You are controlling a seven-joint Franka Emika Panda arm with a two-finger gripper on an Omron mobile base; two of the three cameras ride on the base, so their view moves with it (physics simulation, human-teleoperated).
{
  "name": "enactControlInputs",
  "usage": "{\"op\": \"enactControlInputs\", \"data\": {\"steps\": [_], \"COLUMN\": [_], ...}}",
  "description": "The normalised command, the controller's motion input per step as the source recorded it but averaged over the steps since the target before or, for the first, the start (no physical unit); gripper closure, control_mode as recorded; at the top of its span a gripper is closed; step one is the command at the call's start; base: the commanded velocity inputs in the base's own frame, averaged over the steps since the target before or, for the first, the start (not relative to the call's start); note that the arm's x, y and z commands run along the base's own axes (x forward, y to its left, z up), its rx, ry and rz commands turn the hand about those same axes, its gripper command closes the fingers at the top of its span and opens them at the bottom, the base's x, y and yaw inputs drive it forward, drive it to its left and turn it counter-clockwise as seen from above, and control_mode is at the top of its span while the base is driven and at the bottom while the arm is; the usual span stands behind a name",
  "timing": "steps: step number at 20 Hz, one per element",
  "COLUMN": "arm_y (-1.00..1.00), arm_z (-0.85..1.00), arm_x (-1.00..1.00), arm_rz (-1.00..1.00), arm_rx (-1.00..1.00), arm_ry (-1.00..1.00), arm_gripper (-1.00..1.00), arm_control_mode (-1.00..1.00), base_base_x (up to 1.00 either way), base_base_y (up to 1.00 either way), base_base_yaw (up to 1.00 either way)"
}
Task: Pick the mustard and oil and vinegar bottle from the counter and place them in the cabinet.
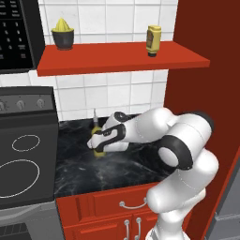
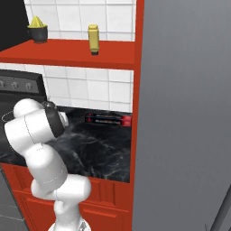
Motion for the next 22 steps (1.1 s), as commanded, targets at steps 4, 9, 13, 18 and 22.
{"op": "enactControlInputs", "data": {"steps": [4, 9, 13, 18, 22], "arm_y": [0.01, 0.0, 0.0, 0.0, 0.0], "arm_z": [-0.12, 0.0, 0.08, 0.77, 1.0], "arm_x": [0.18, 0.0, -0.17, -0.6, -0.58], "arm_rz": [0.0, 0.0, 0.0, 0.0, 0.0], "arm_rx": [0.0, 0.0, 0.0, 0.0, 0.0], "arm_ry": [0.01, 0.0, -0.03, -0.12, -0.13], "arm_gripper": [1.0, 1.0, 1.0, 1.0, 1.0], "arm_control_mode": [-1.0, -1.0, -1.0, -1.0, -1.0], "base_base_x": [0.0, 0.0, 0.0, 0.0, 0.0], "base_base_y": [0.0, 0.0, 0.0, 0.0, 0.0], "base_base_yaw": [0.0, 0.0, 0.0, 0.0, 0.0]}}
